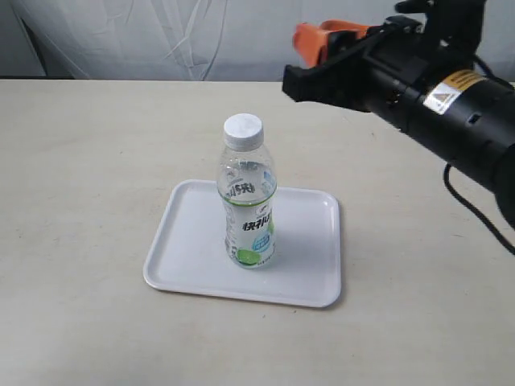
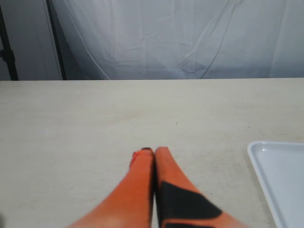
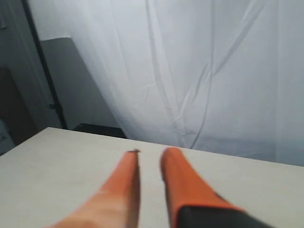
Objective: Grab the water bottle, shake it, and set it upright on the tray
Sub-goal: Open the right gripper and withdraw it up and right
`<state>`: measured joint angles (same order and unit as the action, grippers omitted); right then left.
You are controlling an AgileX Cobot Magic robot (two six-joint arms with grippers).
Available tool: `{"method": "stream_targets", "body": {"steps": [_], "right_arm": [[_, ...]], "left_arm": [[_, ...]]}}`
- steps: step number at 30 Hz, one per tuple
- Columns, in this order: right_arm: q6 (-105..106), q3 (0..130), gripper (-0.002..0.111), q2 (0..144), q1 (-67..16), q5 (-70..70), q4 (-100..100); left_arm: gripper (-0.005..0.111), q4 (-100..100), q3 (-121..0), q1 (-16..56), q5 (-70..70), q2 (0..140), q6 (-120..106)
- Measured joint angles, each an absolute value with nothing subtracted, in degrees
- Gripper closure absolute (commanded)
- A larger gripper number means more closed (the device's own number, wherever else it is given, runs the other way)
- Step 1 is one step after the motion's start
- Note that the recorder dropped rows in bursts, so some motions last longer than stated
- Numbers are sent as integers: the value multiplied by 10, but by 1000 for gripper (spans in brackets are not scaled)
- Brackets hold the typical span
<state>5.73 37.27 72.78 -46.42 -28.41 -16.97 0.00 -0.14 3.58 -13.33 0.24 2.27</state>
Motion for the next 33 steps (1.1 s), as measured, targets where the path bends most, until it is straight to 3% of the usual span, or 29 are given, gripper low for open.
{"method": "stream_targets", "body": {"steps": [8,18,33], "right_arm": [[240,373,104,634,-464,-206,-283],[566,324,104,561,-464,-184,-599],[604,319,104,545,-466,-192,-691]], "left_arm": [[106,0,-1,36,-133,2,23],[106,0,-1,36,-133,2,23],[106,0,-1,36,-133,2,23]]}}
